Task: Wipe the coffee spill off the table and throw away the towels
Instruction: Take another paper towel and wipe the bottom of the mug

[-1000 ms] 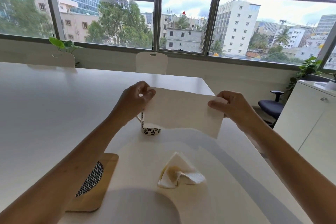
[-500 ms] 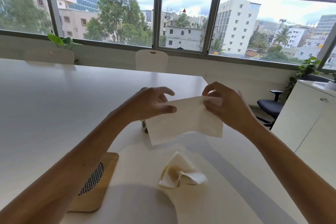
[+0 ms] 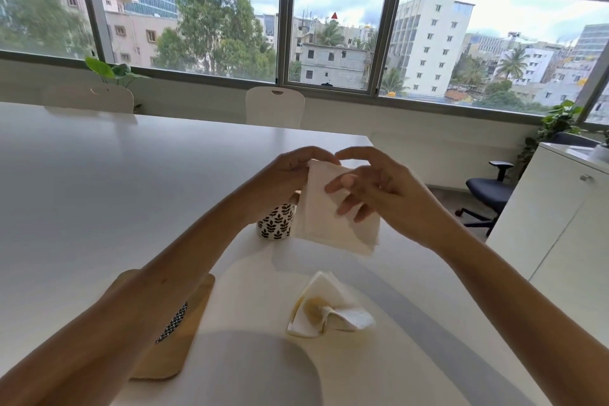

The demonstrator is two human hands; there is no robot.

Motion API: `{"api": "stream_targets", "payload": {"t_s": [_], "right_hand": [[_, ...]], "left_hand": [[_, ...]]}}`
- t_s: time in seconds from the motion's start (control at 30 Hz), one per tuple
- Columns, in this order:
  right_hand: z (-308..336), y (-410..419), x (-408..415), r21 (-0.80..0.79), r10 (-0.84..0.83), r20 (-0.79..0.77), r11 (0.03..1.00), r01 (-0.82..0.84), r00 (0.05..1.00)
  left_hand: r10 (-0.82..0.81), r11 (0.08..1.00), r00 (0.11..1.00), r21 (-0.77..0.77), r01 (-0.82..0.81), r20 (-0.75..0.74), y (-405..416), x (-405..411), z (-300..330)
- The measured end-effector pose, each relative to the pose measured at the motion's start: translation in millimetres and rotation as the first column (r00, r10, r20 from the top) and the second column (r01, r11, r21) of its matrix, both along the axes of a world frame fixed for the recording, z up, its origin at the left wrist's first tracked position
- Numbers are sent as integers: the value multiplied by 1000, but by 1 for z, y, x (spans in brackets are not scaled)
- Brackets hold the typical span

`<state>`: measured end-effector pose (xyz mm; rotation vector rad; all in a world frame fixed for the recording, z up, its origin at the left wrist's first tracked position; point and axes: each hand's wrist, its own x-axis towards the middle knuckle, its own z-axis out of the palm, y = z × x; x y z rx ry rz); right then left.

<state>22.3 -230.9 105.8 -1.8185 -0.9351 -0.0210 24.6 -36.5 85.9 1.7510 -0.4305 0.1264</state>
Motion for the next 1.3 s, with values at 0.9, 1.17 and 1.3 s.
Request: {"api": "stream_targets", "payload": {"t_s": [0.9,1.17,1.3], "right_hand": [[-38,-7,79,441,261,-830,848,293,493],[-69,-2,95,348,202,-895,874,340,398],[-81,2,104,317,179,-915,873,370,361]], "left_hand": [[446,838,864,-229,-495,-234,74,51,-31],[606,750,791,391,-534,-83,107,87,-73],[605,712,794,490,-504,-62,108,95,-87]]}}
